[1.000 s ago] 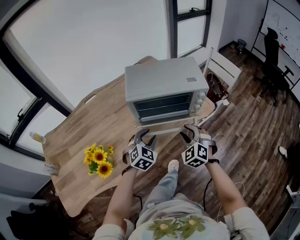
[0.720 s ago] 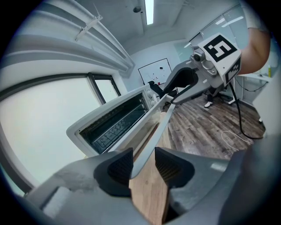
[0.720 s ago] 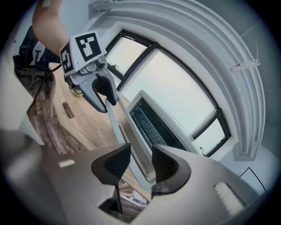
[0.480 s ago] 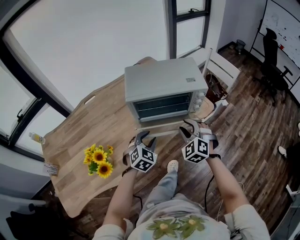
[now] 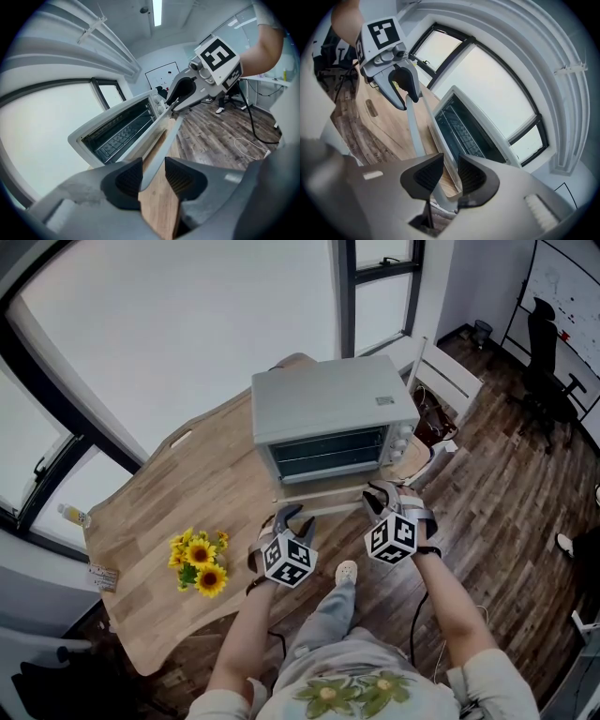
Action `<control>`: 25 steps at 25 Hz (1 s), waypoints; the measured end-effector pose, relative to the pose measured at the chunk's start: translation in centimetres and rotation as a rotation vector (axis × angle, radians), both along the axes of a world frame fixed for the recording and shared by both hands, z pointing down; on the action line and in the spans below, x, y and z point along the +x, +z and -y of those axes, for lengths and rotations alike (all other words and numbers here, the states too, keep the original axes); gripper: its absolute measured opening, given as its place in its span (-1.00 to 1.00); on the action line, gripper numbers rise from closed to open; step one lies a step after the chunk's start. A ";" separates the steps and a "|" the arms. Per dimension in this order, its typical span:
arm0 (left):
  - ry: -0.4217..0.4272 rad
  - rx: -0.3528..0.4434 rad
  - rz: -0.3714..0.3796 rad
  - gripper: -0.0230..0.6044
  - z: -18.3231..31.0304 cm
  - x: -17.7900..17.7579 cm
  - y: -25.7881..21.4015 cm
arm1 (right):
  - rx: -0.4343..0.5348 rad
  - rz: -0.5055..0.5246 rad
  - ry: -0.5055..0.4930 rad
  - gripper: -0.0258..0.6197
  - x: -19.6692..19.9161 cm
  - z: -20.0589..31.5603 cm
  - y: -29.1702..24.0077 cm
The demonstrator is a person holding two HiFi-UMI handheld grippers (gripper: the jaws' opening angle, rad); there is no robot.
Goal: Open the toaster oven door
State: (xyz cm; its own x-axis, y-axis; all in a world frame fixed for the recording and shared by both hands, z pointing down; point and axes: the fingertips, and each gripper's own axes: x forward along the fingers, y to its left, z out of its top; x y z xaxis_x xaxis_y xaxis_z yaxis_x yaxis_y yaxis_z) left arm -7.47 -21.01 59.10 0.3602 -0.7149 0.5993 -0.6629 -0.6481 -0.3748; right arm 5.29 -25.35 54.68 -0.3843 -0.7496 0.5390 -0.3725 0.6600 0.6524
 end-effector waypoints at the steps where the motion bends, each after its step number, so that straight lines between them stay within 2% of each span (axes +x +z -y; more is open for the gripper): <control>1: 0.003 0.000 0.002 -0.43 -0.1 0.0 0.1 | 0.000 -0.004 0.002 -0.63 0.0 0.0 0.0; 3: 0.011 -0.002 0.008 -0.43 -0.3 0.1 0.2 | -0.004 -0.012 0.003 -0.70 0.1 -0.1 0.2; 13: 0.031 -0.002 0.030 -0.45 -1.2 0.3 1.5 | -0.035 -0.022 -0.006 -0.70 0.1 -1.0 1.4; 25: 0.023 -0.022 0.006 -0.45 -2.1 0.6 2.5 | -0.061 -0.023 -0.011 -0.70 0.3 -1.9 2.5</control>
State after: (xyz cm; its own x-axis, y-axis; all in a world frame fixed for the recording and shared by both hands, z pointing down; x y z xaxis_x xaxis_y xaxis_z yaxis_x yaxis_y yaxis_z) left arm -6.89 -18.88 61.62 0.3724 -0.6932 0.6171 -0.6458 -0.6711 -0.3642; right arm 5.59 -23.43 57.14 -0.3789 -0.7111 0.5922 -0.3503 0.7026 0.6195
